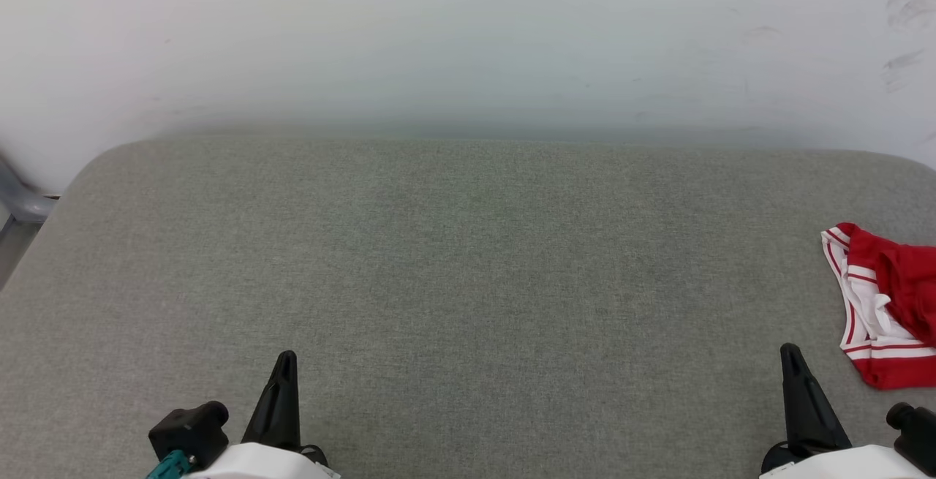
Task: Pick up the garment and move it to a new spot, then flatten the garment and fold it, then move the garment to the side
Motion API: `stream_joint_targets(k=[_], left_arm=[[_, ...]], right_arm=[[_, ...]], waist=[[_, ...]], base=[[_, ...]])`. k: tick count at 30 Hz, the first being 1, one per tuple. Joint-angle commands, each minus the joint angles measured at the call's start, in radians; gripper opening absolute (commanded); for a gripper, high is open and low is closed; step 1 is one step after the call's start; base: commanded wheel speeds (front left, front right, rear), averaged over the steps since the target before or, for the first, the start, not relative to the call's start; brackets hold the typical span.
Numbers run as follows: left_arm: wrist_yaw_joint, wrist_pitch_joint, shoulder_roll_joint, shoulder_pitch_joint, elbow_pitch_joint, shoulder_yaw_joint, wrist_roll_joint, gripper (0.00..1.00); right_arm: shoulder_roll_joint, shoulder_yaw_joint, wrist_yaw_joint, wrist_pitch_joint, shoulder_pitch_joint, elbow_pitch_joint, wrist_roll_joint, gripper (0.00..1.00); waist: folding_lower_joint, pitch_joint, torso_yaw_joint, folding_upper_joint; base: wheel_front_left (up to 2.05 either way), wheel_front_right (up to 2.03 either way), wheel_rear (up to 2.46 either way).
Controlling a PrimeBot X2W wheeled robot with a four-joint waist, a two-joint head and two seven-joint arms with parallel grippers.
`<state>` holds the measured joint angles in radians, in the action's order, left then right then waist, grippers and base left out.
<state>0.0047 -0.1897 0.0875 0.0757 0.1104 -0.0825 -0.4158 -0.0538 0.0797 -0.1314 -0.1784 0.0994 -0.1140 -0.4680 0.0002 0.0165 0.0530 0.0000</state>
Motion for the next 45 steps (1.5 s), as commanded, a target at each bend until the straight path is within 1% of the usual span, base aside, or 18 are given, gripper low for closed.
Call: stream_joint_targets(k=[1, 22, 23, 45], left_arm=[[-0.009, 0.010, 0.004, -0.031, -0.005, 0.011, -0.055, 0.00], [-0.047, 0.083, 0.003, -0.078, 0.034, 0.051, -0.394, 0.00], [-0.047, 0.083, 0.003, -0.078, 0.034, 0.051, -0.394, 0.00], [-0.078, 0.150, -0.003, -0.116, 0.066, 0.090, -0.675, 0.00]], right_arm=[[-0.002, 0.002, 0.000, 0.012, -0.032, 0.006, -0.053, 0.00], [-0.002, 0.010, 0.000, 0.091, -0.085, -0.032, -0.368, 0.00], [-0.002, 0.010, 0.000, 0.091, -0.085, -0.032, -0.368, 0.00], [-0.002, 0.017, 0.001, 0.159, -0.132, -0.065, -0.632, 0.00]], waist=[[-0.0001, 0.000, -0.001, 0.0000], [-0.0001, -0.004, -0.011, 0.0000], [-0.0001, -0.004, -0.011, 0.0000], [-0.0001, -0.008, -0.022, 0.0000]], base=[[0.00, 0.00, 0.00], [0.00, 0.00, 0.00], [0.00, 0.00, 0.00], [0.00, 0.00, 0.00]])
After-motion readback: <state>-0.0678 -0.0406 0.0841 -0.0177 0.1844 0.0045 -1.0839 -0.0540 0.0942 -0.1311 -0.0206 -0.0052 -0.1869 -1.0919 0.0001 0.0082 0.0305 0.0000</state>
